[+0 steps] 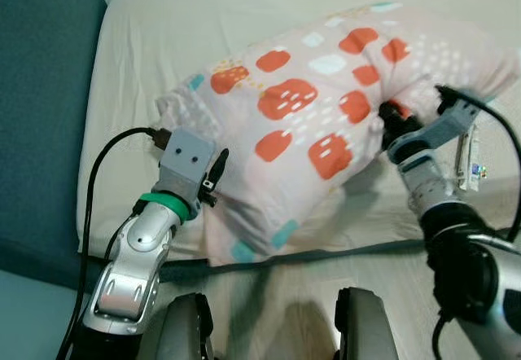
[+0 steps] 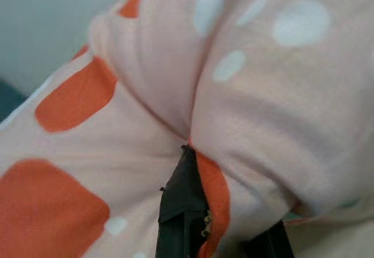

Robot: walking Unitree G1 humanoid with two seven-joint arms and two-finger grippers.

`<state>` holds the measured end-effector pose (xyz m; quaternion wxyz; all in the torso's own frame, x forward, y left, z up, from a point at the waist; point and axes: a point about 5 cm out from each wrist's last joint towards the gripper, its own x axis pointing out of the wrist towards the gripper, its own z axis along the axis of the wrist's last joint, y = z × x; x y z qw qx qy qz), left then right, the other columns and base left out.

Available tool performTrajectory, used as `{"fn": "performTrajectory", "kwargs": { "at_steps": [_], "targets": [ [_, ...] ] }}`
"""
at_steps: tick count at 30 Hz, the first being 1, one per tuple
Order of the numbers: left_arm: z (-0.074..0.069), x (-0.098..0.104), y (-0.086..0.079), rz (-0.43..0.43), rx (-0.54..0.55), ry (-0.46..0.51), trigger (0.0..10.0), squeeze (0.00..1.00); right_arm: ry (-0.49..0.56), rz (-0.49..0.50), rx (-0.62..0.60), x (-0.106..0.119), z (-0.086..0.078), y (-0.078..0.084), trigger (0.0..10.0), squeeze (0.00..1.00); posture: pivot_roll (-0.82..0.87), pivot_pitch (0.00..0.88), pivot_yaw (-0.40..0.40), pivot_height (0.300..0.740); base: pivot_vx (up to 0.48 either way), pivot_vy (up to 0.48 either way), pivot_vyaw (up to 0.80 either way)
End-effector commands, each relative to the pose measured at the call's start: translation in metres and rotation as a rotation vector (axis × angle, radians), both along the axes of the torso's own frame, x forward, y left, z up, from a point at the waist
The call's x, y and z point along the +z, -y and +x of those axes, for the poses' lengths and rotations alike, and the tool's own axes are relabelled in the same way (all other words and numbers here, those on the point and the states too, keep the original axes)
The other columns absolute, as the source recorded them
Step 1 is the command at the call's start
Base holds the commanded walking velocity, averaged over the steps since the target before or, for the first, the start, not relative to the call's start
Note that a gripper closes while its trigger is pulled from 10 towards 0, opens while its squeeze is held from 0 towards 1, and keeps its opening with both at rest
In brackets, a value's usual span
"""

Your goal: Clean up the room

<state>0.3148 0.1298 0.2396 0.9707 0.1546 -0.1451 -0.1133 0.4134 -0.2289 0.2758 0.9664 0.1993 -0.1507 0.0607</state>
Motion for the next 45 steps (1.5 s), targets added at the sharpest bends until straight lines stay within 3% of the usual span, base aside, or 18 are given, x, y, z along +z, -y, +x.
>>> {"fn": "performTrajectory", "kwargs": {
  "at_steps": [1,4,6,8,11,13,16,20,22,23,27,28,29,31,33,38,42,45],
  "targets": [
    [0.001,0.0,-0.007,0.002,0.028,0.009,10.0,0.0,0.107,-0.13,-0.003,0.03,-0.002,0.001,0.0,0.0,0.01,0.245,0.153,0.53,0.0,0.0,0.0],
    [0.007,0.013,-0.015,-0.012,0.052,0.061,10.0,0.0,0.209,-0.354,0.007,0.063,-0.006,-0.002,0.0,0.0,-0.01,0.228,0.15,0.53,0.0,0.0,0.0],
    [0.007,0.013,-0.015,-0.012,0.052,0.061,10.0,0.0,0.209,-0.354,0.007,0.063,-0.006,-0.002,0.0,0.0,-0.01,0.228,0.15,0.53,0.0,0.0,0.0],
    [0.01,0.031,-0.022,-0.043,0.071,0.118,10.0,0.0,0.312,-0.532,0.005,0.091,-0.012,-0.009,0.0,0.0,-0.02,0.212,0.149,0.53,0.0,0.0,0.0],
    [0.011,0.039,-0.024,-0.062,0.079,0.143,10.0,0.0,0.356,-0.604,0.009,0.102,-0.015,-0.014,0.0,0.0,-0.03,0.207,0.149,0.53,0.0,0.0,0.0],
    [0.011,0.055,-0.026,-0.095,0.085,0.191,10.0,0.0,0.433,-0.723,0.022,0.119,-0.02,-0.025,0.0,0.0,-0.03,0.197,0.147,0.53,0.0,0.0,0.0],
    [0.01,0.07,-0.029,-0.14,0.097,0.237,10.0,0.0,0.51,-0.779,0.022,0.135,-0.025,-0.036,0.0,0.0,-0.03,0.189,0.145,0.53,0.0,0.0,0.0],
    [0.01,0.079,-0.03,-0.16,0.107,0.267,10.0,0.0,0.56,-0.801,0.024,0.144,-0.028,-0.043,0.0,0.0,-0.03,0.185,0.144,0.53,0.0,0.0,0.0],
    [0.009,0.093,-0.035,-0.187,0.128,0.317,10.0,0.0,0.686,-0.826,0.031,0.164,-0.038,-0.059,0.0,0.0,-0.03,0.18,0.143,0.53,0.0,0.0,0.0],
    [0.009,0.093,-0.035,-0.187,0.128,0.317,10.0,0.0,0.686,-0.826,0.031,0.164,-0.038,-0.059,0.0,0.0,-0.03,0.18,0.143,0.53,0.0,0.0,0.0],
    [0.009,0.098,-0.038,-0.197,0.149,0.334,10.0,0.0,0.824,-0.838,0.083,0.183,-0.05,-0.082,0.0,0.0,-0.03,0.178,0.144,0.53,0.0,0.0,0.0],
    [0.009,0.099,-0.04,-0.208,0.159,0.338,10.0,0.0,0.897,-0.841,0.129,0.19,-0.057,-0.095,0.0,0.0,-0.03,0.177,0.144,0.53,0.0,0.0,0.0],
    [0.009,0.099,-0.04,-0.208,0.159,0.338,10.0,0.0,0.897,-0.841,0.129,0.19,-0.057,-0.095,0.0,0.0,-0.03,0.177,0.144,0.53,0.0,0.0,0.0],
    [0.009,0.104,-0.044,-0.24,0.18,0.348,10.0,0.0,1.033,-0.853,0.22,0.203,-0.073,-0.115,0.0,0.0,-0.03,0.178,0.141,0.53,0.0,0.0,0.0],
    [0.009,0.107,-0.045,-0.248,0.183,0.357,10.0,0.0,1.083,-0.867,0.24,0.208,-0.08,-0.12,0.0,0.0,-0.03,0.177,0.14,0.53,0.0,0.0,0.0],
    [0.008,0.113,-0.049,-0.238,0.197,0.382,10.0,0.0,1.159,-0.875,0.261,0.217,-0.091,-0.12,0.0,0.0,-0.03,0.18,0.141,0.53,0.0,0.0,0.0],
    [0.011,0.113,-0.054,-0.26,0.173,0.335,10.0,0.0,1.211,-0.818,0.339,0.233,-0.104,-0.115,0.0,0.0,-0.03,0.181,0.142,0.53,0.0,0.0,0.0],
    [0.012,0.113,-0.057,-0.327,0.181,0.307,10.0,0.0,1.052,-0.736,0.357,0.232,-0.084,-0.096,0.0,0.0,-0.03,0.178,0.136,0.53,0.0,0.0,0.0]
  ]
}}
